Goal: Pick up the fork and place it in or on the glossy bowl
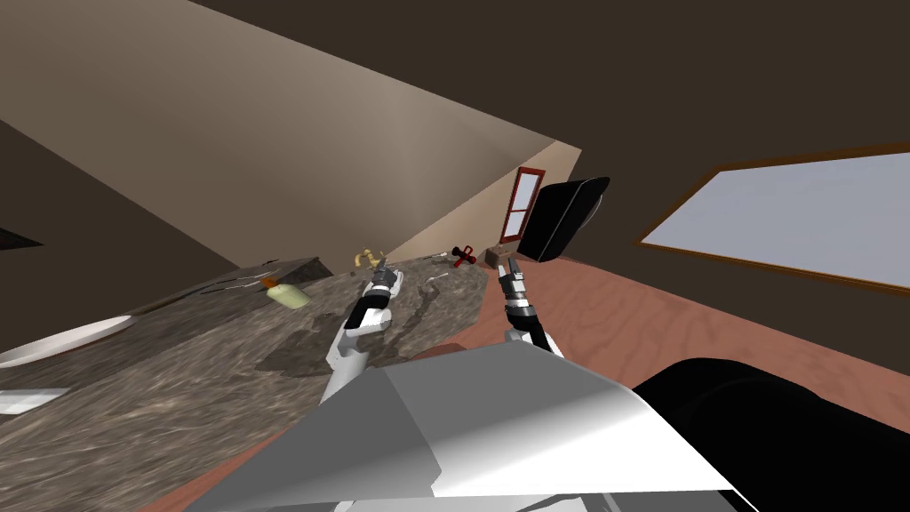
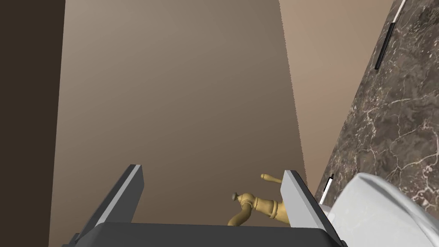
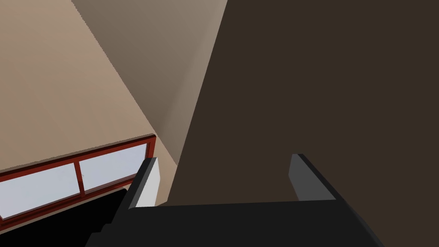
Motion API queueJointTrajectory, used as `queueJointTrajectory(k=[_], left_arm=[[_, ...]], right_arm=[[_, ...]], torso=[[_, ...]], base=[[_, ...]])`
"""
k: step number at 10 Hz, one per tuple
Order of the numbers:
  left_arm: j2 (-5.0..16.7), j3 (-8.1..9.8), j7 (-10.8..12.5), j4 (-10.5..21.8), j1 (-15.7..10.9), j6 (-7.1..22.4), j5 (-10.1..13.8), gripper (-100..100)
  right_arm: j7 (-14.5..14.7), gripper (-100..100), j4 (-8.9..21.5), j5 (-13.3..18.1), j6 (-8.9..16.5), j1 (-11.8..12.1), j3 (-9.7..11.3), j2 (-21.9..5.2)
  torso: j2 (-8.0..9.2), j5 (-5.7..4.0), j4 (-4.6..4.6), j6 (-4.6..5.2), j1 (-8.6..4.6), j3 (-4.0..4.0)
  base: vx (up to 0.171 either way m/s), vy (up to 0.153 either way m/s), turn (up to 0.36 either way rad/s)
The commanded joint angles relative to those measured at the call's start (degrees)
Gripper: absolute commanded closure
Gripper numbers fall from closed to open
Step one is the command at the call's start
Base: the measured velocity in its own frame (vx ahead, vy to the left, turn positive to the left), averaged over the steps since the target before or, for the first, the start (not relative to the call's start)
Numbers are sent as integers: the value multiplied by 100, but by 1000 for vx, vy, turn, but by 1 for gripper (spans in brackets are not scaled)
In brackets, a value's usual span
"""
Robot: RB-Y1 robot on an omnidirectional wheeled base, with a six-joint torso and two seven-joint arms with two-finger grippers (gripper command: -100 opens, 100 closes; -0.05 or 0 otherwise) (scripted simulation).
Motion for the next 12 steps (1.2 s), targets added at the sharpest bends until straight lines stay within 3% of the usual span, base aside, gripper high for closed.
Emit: queueJointTrajectory(k=[1, 2, 3, 6, 8, 9, 12], left_arm=[[0, 3, 12, 127, -134, 278, 58, -100], [17, 14, 45, 361, -378, 459, 187, -100], [17, 14, 45, 385, -409, 606, 187, -100], [43, 12, 130, 886, -926, 1113, 447, -100], [43, 12, 130, 949, -974, 1343, 447, -100], [53, -2, 183, 1216, -1234, 1543, 577, -100], [64, -24, 242, 1568, -1550, 2033, 705, -100]], right_arm=[[0, 0, 0, 0, 0, 0, 0, 0], [0, 0, 0, 0, 0, 0, 0, 0], [0, 0, 0, 0, 0, 0, 0, 0], [0, 0, 0, 0, 0, 0, 0, 0], [0, 0, 0, 0, 0, 0, 0, 0], [0, 0, 0, 0, 0, 0, 0, 0], [0, 0, 0, 0, 0, 0, 0, 0]], torso=[[0, 0, 0, 0, 0, 0], [1, 0, 0, 0, 0, 1], [-1, 0, 0, 0, -1, -1], [0, 0, 0, 0, -1, 0], [-2, 0, -1, 0, 0, -1], [-2, 1, -1, -1, 4, -1], [-5, 0, -1, 0, 0, -3]], base=[[-10, -24, 23], [-4, -26, 44], [-4, -25, 19], [-7, -26, 28], [0, -15, 6], [4, -16, 33], [5, -20, 15]])
